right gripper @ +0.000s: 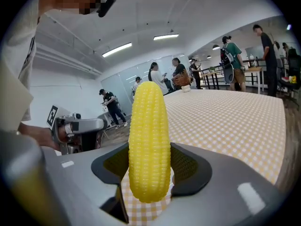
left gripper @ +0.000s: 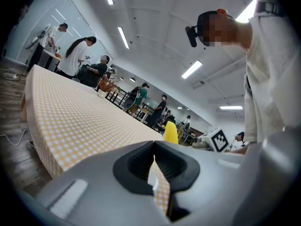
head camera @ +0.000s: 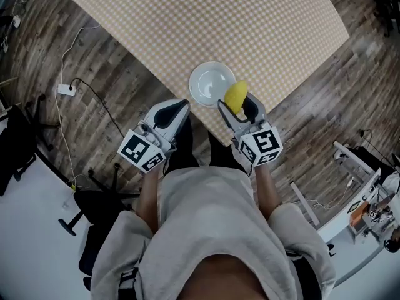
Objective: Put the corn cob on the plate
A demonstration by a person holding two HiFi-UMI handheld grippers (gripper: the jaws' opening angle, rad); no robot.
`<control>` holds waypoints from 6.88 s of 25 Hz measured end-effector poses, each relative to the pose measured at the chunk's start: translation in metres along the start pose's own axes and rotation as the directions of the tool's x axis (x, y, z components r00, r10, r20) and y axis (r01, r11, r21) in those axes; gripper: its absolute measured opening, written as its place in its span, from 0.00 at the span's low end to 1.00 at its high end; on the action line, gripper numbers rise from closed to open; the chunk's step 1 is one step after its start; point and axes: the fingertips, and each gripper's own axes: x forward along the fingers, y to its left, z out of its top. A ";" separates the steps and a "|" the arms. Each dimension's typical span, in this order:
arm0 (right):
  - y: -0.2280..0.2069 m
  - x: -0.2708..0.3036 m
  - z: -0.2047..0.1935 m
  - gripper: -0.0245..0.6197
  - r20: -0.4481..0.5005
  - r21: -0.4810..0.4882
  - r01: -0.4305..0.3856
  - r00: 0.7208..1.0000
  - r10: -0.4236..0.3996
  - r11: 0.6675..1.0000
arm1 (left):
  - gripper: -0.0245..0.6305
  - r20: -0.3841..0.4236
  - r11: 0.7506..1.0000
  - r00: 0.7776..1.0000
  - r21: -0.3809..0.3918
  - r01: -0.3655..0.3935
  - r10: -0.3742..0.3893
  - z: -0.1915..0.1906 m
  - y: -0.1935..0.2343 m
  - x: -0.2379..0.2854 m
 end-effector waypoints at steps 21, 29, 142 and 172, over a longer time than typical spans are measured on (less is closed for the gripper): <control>0.006 0.052 -0.042 0.44 -0.298 -0.848 -0.201 0.946 -0.127 0.490 | 0.05 0.037 0.998 0.998 -0.042 -0.055 0.056 0.007 0.017 -0.021; 0.007 0.061 -0.056 0.43 -0.368 -0.826 -0.271 0.924 -0.108 0.494 | 0.05 0.051 0.997 0.997 -0.052 -0.059 0.061 0.007 0.019 -0.025; 0.238 -0.172 0.058 0.03 0.389 -0.345 0.197 0.920 -0.051 0.918 | 0.05 0.270 0.911 0.958 0.412 -0.029 -0.092 0.069 -0.209 -0.238; 0.270 -0.362 -0.083 0.03 0.368 -0.380 0.183 0.929 -0.034 0.907 | 0.05 0.246 0.921 0.966 0.389 -0.026 -0.077 -0.079 -0.402 -0.263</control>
